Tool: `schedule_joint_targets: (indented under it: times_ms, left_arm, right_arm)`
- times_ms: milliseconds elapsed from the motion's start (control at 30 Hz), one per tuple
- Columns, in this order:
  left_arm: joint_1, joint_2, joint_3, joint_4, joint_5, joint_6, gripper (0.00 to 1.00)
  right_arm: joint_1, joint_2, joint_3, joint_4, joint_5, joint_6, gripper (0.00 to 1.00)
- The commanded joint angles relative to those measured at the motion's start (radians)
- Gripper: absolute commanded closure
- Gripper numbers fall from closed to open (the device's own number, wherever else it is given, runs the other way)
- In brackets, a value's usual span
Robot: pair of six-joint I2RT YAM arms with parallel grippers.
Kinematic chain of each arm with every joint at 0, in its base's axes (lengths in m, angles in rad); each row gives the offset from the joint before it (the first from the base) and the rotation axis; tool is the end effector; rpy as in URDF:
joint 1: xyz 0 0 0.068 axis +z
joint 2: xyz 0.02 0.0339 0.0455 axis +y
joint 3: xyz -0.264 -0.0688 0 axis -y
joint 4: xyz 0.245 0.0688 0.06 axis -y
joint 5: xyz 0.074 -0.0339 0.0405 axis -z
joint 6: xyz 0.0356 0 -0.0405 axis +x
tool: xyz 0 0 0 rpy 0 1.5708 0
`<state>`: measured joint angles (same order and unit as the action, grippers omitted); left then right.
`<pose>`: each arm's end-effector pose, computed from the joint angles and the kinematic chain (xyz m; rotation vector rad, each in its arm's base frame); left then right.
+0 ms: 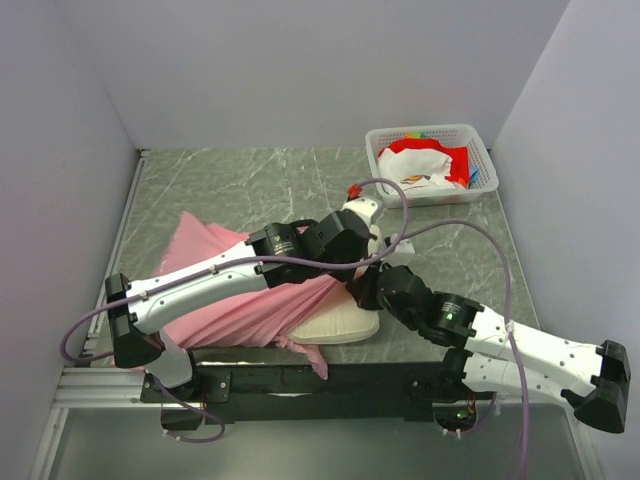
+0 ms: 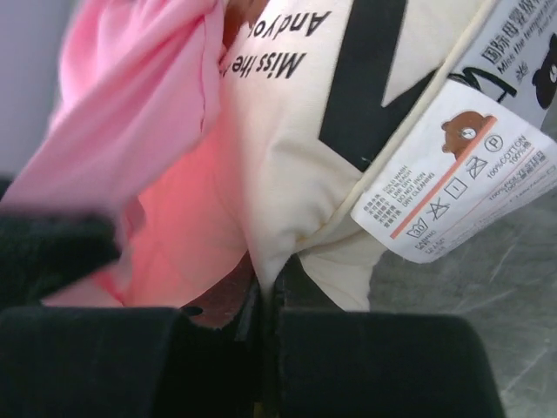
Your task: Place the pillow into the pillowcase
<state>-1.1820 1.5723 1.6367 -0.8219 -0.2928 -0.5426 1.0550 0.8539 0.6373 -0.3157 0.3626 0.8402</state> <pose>0.1382 -0.3103 0.3789 0.5960 2.2744 -0.5422 0.1053 0.1601 0.2640 -0.0065 2.1601 0.7672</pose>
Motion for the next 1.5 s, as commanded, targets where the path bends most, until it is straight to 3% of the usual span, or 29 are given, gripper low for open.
schedule_joint_targets:
  times_ms: [0,100,133,167,233,333,433,533,700,800,967,1233,1467]
  left_arm:
    - [-0.034,-0.018,0.156,0.143,0.055,-0.005,0.99]
    - [0.013,-0.037,0.095,0.072,-0.014,-0.072,0.98]
    - [0.033,-0.047,0.062,0.070,-0.012,-0.095,0.92]
    - [0.059,-0.087,-0.027,0.087,0.007,-0.112,0.81]
    - [0.062,-0.147,-0.116,0.148,0.004,-0.141,0.45]
    - [0.056,-0.274,-0.228,0.146,0.015,-0.142,0.19]
    - [0.053,-0.380,-0.258,0.087,-0.014,-0.119,0.12]
    - [0.047,-0.364,-0.252,0.004,-0.025,-0.085,0.01]
    - [0.047,-0.262,-0.247,-0.045,-0.106,-0.091,0.01]
    - [0.045,-0.219,-0.258,0.045,-0.060,-0.080,0.01]
    - [-0.102,-0.179,-0.259,0.129,-0.064,-0.028,0.01]
    - [-0.289,-0.202,-0.333,0.168,-0.282,-0.092,0.00]
    - [-0.355,-0.052,-0.278,0.155,-0.563,-0.155,0.01]
  right_arm:
    - [0.013,0.005,0.071,-0.025,0.145,0.059,1.00]
    - [-0.013,0.014,0.056,-0.013,0.133,0.068,1.00]
    - [-0.021,0.016,0.045,-0.003,0.124,0.074,1.00]
    - [-0.021,0.022,0.044,0.003,0.121,0.083,1.00]
    - [-0.021,0.042,0.048,0.000,0.116,0.095,1.00]
    - [-0.023,0.060,0.065,-0.013,0.104,0.103,1.00]
    - [-0.023,0.073,0.100,-0.045,0.118,0.086,1.00]
    - [-0.023,0.076,0.108,-0.019,0.085,0.068,1.00]
    - [-0.021,0.082,0.094,0.040,0.050,0.066,1.00]
    - [-0.030,0.053,0.056,0.036,0.050,0.077,1.00]
    - [-0.085,0.023,0.033,0.046,-0.011,0.094,1.00]
    - [-0.155,0.071,0.048,0.092,-0.217,0.065,1.00]
    - [-0.156,0.047,0.105,0.063,-0.283,0.077,1.00]
